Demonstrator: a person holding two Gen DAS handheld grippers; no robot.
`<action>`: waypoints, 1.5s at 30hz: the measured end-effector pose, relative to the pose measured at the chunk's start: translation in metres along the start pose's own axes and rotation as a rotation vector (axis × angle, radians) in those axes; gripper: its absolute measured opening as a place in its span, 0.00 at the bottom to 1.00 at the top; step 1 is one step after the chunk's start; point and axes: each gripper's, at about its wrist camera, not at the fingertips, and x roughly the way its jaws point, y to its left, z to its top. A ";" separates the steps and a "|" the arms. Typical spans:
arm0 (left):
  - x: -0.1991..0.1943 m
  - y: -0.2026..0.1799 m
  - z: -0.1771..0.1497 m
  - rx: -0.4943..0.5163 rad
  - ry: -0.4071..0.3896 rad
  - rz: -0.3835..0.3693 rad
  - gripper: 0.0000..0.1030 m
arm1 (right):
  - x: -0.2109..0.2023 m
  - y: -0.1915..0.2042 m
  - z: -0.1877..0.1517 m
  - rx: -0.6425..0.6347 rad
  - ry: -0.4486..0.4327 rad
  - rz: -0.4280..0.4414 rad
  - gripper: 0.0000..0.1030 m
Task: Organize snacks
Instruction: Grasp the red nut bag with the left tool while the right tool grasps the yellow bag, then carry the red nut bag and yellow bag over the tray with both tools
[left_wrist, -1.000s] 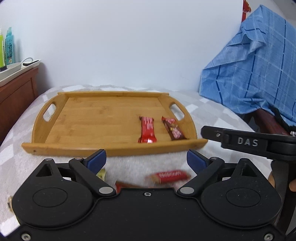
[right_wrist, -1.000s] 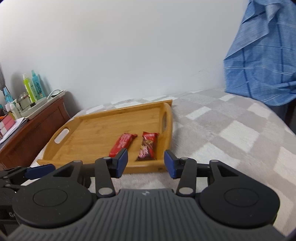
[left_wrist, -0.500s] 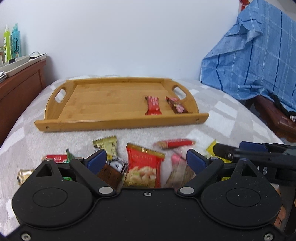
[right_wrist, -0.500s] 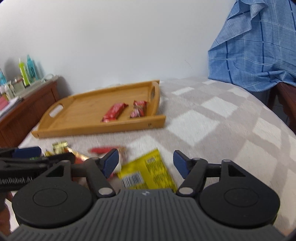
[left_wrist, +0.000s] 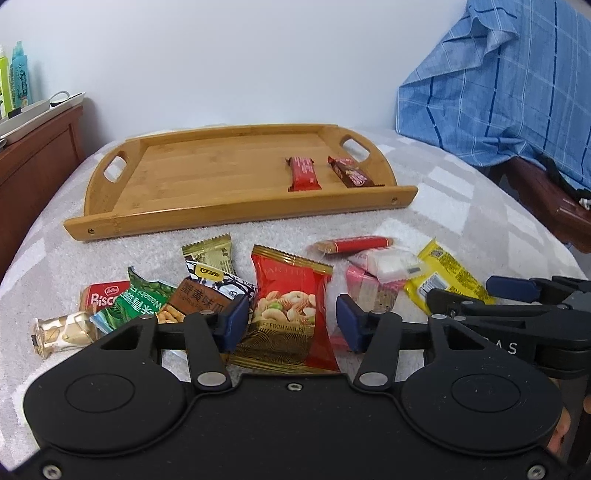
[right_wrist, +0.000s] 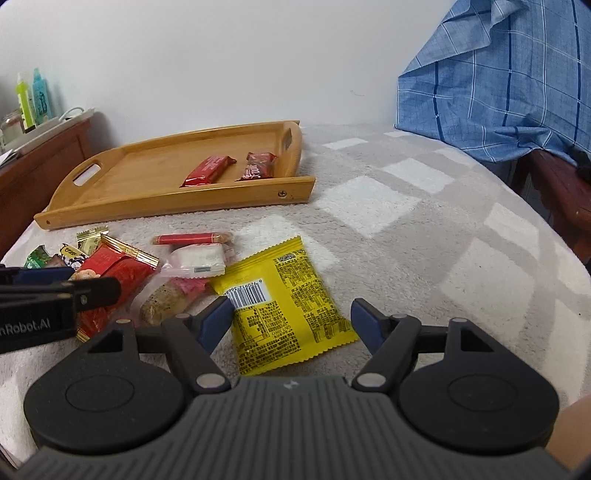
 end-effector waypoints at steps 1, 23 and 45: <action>0.001 -0.001 -0.001 0.000 0.005 0.000 0.49 | 0.000 0.000 0.000 -0.004 0.000 0.000 0.80; 0.009 -0.004 -0.004 -0.021 0.005 0.017 0.40 | 0.005 0.011 0.000 -0.028 -0.003 0.029 0.57; -0.009 0.024 0.026 -0.105 -0.063 0.035 0.40 | -0.013 -0.008 0.015 0.026 -0.110 -0.049 0.56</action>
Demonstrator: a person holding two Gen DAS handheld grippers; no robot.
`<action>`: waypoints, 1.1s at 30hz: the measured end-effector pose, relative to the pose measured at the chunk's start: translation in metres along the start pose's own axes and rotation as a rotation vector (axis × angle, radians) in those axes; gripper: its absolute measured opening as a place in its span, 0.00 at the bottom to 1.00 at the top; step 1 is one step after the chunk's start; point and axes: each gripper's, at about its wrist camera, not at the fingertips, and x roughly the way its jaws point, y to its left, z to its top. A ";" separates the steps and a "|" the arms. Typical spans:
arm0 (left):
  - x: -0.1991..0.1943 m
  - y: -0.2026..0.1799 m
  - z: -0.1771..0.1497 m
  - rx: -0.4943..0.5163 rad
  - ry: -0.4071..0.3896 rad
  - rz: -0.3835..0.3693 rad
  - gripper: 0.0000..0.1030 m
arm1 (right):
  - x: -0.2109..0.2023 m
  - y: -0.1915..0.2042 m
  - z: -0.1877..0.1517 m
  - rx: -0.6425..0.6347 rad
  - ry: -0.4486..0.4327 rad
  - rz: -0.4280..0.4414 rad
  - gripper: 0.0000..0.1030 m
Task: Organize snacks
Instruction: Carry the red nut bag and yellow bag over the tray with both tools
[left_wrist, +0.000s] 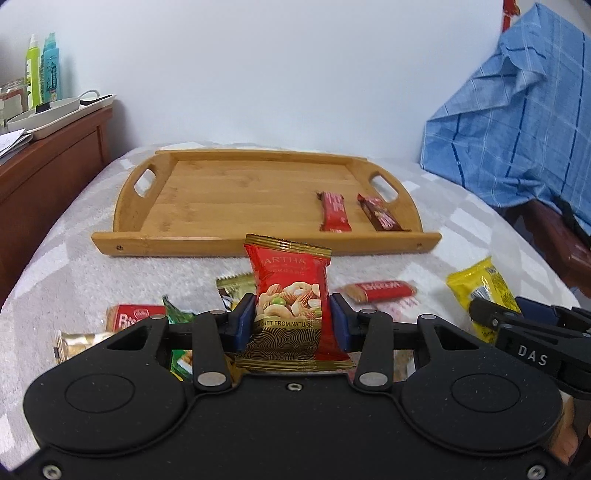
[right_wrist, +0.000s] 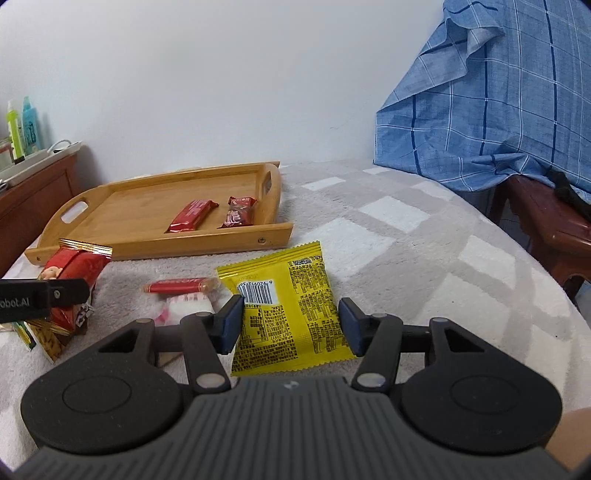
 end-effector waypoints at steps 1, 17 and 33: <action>0.000 0.002 0.002 -0.001 -0.004 -0.001 0.40 | 0.000 -0.001 0.003 0.012 0.004 0.009 0.56; 0.035 0.064 0.073 -0.059 -0.044 -0.022 0.40 | 0.058 0.049 0.090 0.178 0.142 0.218 0.56; 0.115 0.120 0.088 -0.170 0.015 -0.043 0.40 | 0.156 0.110 0.113 0.377 0.255 0.218 0.57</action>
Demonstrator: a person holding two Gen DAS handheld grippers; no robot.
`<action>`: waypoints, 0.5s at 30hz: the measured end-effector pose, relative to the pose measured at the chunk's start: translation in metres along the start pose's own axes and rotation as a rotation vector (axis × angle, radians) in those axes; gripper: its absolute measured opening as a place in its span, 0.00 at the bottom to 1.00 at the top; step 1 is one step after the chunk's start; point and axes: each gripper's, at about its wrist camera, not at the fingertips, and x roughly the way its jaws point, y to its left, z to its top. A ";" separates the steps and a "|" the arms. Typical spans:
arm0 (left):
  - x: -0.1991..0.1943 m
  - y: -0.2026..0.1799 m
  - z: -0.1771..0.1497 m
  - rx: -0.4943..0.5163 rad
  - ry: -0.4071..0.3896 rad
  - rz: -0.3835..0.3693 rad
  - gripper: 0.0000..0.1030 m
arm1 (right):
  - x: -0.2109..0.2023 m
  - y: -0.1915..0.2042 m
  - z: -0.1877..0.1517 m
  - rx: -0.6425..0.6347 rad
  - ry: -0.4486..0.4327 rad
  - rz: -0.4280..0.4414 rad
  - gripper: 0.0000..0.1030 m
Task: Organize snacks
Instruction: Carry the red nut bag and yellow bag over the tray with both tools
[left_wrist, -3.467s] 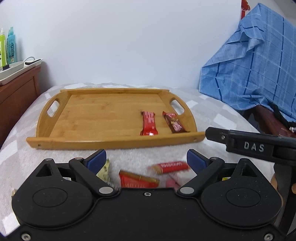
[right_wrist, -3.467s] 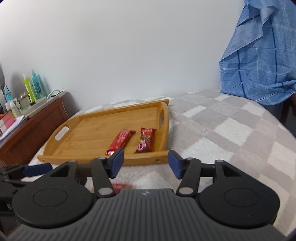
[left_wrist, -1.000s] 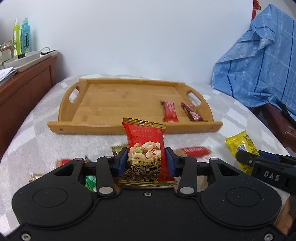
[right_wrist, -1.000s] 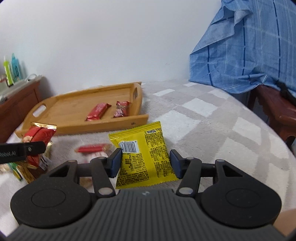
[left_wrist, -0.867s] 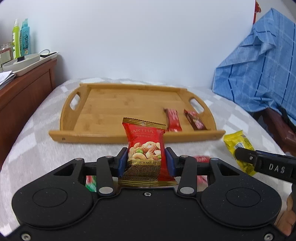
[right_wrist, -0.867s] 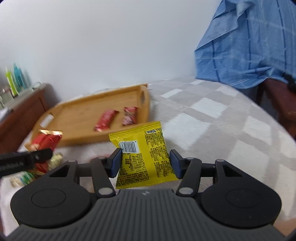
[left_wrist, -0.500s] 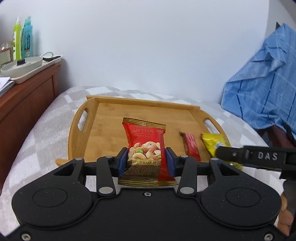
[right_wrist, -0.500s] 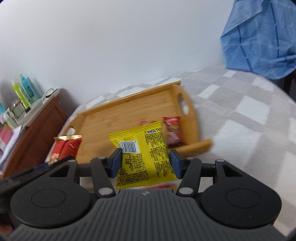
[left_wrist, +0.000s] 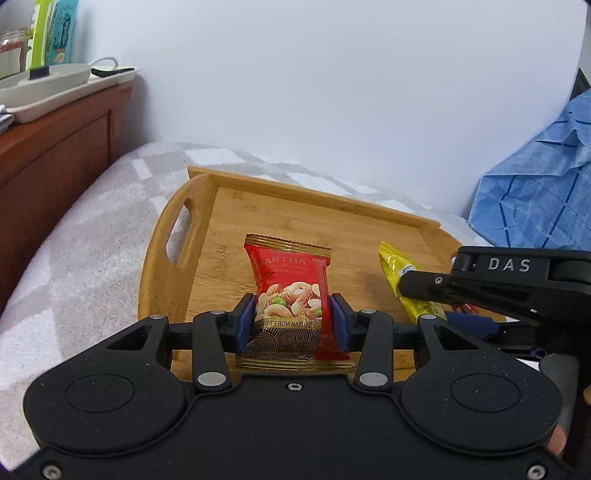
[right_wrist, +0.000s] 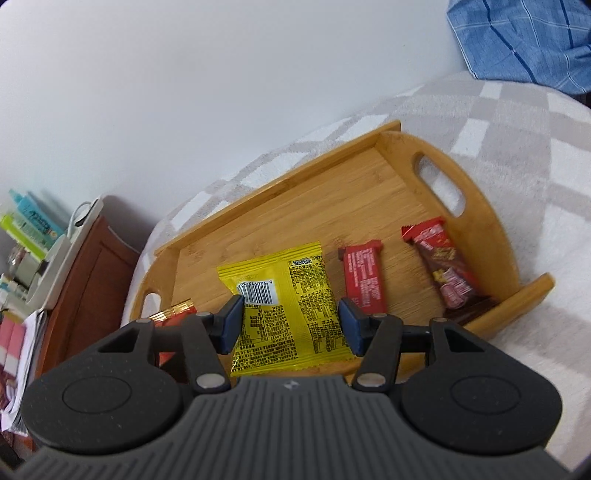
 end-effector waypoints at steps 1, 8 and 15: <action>0.003 0.000 -0.001 0.002 0.002 0.000 0.40 | 0.003 0.001 -0.002 0.001 -0.003 -0.010 0.57; 0.020 -0.004 -0.006 0.020 0.013 -0.009 0.40 | 0.008 -0.002 -0.010 0.021 -0.059 -0.080 0.57; 0.028 -0.012 -0.008 0.023 0.020 -0.026 0.40 | 0.012 -0.003 -0.014 -0.006 -0.086 -0.120 0.57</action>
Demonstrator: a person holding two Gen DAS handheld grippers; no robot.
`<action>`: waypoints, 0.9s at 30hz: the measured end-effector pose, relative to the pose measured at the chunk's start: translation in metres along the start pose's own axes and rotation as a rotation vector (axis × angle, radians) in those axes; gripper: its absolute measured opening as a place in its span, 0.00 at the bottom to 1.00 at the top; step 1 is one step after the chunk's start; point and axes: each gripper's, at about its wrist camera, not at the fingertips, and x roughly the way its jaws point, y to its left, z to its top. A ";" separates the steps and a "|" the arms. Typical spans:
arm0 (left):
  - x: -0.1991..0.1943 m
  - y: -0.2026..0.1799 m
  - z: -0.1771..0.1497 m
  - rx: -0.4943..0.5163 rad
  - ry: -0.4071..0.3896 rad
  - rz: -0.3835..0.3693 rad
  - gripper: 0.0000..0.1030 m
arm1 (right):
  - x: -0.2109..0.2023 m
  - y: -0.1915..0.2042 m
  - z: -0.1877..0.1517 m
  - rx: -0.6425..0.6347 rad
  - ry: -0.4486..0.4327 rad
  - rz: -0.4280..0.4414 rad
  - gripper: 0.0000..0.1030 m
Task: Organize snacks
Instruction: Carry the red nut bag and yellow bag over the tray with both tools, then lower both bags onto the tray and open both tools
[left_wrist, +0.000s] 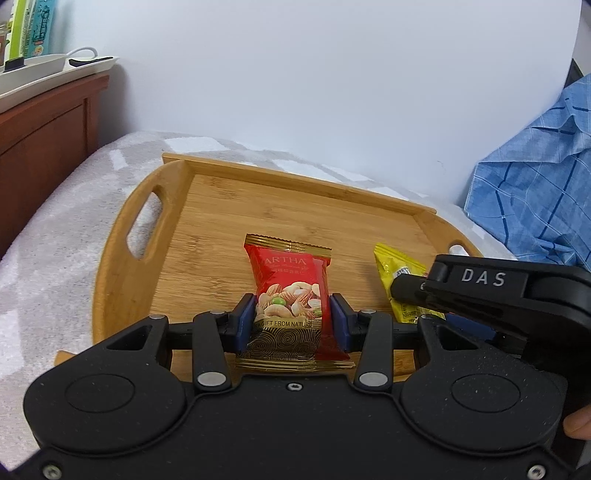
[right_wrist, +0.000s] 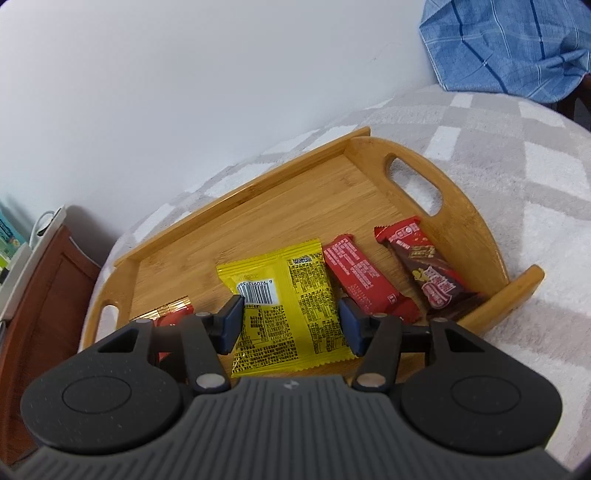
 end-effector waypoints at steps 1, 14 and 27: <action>0.001 -0.001 0.000 0.002 0.002 -0.002 0.40 | 0.000 0.000 0.000 -0.007 -0.005 -0.006 0.57; 0.012 -0.015 0.003 0.015 0.044 -0.022 0.41 | 0.001 -0.002 0.000 -0.073 -0.020 -0.016 0.59; 0.005 -0.021 0.004 0.062 0.029 -0.012 0.79 | -0.002 -0.009 0.005 -0.044 -0.008 0.050 0.72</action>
